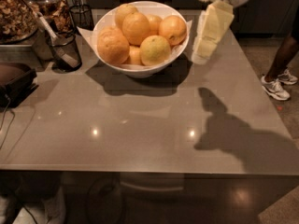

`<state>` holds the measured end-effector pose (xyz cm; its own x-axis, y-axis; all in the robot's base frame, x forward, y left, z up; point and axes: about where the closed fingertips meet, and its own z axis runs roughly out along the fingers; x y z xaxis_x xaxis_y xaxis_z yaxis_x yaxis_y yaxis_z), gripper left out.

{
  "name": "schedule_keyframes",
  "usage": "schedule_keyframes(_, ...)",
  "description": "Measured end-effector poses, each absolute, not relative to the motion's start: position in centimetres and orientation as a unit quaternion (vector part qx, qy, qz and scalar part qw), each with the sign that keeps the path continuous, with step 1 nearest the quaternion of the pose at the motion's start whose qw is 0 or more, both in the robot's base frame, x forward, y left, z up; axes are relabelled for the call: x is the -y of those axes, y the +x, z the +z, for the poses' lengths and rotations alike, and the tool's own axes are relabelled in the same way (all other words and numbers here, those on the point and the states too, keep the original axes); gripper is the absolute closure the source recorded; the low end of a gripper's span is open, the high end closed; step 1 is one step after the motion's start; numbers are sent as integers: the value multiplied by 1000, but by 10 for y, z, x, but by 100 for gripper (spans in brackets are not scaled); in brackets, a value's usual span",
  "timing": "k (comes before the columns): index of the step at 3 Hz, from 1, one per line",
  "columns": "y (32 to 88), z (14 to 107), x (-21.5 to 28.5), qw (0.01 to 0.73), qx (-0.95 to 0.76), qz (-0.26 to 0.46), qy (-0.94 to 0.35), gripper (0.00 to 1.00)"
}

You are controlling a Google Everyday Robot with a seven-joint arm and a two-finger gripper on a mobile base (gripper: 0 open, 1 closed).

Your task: Pick orange from white bowl

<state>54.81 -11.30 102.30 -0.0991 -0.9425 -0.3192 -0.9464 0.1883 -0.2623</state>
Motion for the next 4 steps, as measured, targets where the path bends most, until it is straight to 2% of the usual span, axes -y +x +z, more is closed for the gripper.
schedule_keyframes(1, 581, 1038, 76, 221, -723, 0, -655, 0)
schedule_keyframes(2, 587, 1046, 67, 239, -717, -2, -655, 0)
schedule_keyframes(4, 642, 1034, 47, 255, -751, 22, -608, 0)
